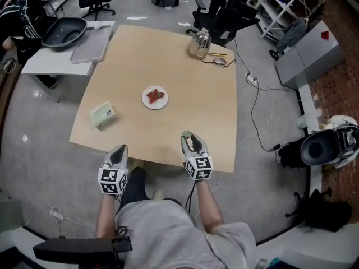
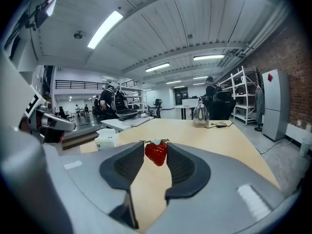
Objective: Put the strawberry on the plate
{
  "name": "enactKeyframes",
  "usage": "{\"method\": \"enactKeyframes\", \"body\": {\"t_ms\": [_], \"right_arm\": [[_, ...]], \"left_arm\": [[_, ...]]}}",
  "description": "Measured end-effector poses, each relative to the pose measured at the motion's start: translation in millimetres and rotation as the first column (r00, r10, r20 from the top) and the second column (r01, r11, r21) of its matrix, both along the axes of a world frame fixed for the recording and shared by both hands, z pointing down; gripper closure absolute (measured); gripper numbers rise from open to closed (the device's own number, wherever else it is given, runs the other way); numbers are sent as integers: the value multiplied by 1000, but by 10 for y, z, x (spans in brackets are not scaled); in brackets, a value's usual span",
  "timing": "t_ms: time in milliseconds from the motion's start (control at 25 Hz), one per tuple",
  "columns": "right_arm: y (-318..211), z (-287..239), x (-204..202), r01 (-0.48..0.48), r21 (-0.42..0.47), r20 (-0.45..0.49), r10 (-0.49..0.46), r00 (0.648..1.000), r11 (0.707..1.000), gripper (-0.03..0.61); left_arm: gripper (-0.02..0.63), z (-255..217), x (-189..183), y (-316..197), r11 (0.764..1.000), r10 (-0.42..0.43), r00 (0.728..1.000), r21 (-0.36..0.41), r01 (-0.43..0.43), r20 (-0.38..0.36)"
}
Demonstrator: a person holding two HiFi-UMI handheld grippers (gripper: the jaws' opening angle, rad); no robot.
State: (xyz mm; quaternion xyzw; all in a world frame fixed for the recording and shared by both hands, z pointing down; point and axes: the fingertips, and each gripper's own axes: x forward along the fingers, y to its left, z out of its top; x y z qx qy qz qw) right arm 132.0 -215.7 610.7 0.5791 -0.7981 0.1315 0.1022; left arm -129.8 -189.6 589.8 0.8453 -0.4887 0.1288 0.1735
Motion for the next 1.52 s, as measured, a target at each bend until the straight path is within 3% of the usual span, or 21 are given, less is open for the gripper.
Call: {"method": "enactKeyframes", "body": {"t_ms": [800,1520], "right_arm": [[-1148,496,-396,97,-71,19,-96,995,993,428],[-1964,1130,-728,144,-169,-9,-147,989,975,428]], "left_arm": [[594,426,-89,-774,996,-19,1000,-89,19,0],[594,677,-420,-1251,987,-59,998,-151,60,13]]}}
